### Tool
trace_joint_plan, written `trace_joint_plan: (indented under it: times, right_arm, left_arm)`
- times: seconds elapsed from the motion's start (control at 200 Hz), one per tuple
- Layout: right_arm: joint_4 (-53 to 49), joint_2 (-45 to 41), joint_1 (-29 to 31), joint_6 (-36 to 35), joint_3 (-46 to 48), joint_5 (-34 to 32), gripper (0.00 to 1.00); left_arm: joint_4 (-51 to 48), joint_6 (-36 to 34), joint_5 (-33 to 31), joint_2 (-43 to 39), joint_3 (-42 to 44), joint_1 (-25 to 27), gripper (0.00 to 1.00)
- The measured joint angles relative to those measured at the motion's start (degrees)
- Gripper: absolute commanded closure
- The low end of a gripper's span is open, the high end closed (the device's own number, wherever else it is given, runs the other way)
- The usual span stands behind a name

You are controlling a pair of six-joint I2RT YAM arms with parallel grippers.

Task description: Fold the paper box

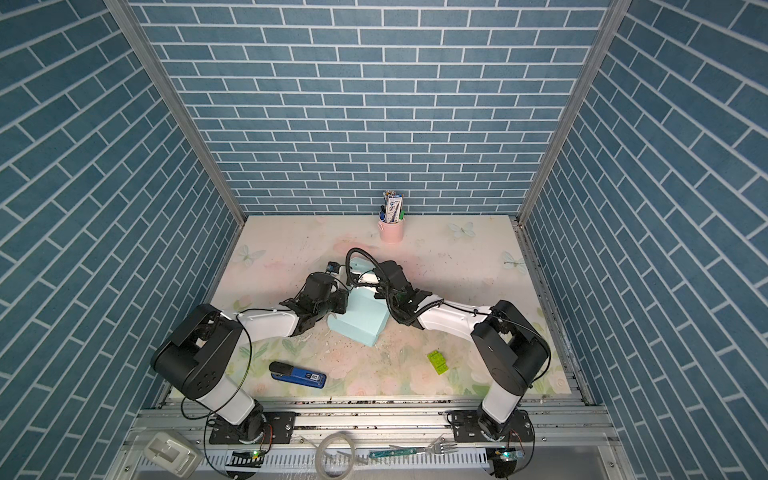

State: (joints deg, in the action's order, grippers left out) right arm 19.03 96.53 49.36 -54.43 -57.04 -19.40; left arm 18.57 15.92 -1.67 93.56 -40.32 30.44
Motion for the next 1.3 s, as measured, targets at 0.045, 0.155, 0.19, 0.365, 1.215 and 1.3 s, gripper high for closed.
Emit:
trace_joint_plan:
  times: [0.045,0.155,0.19,0.365,1.215,1.3]
  right_arm:
    - [0.0,0.0,0.2,0.0,0.1,0.0,1.00]
    - [-0.2,0.0,0.4,0.0,0.8,0.1,1.00]
    - [-0.3,0.0,0.4,0.0,0.9,0.1,1.00]
    - [-0.4,0.0,0.5,0.0,1.0,0.2,1.00]
    - [-5.9,-0.3,0.4,5.0,-0.6,4.1,1.00]
    - [-7.5,-1.4,0.3,6.3,-0.6,4.7,1.00]
  left_arm:
    - [0.3,0.6,-0.2,0.0,0.0,-0.3,0.68]
    - [0.9,2.0,-0.2,0.0,0.0,-1.2,0.65]
    - [1.2,2.4,-0.2,0.0,0.1,-1.5,0.64]
    - [3.1,4.0,0.6,-0.6,2.2,-2.6,0.58]
    - [12.0,-4.3,2.6,-4.4,11.7,1.4,0.28]
    - [12.0,-4.4,0.8,-2.0,10.7,1.5,0.28]
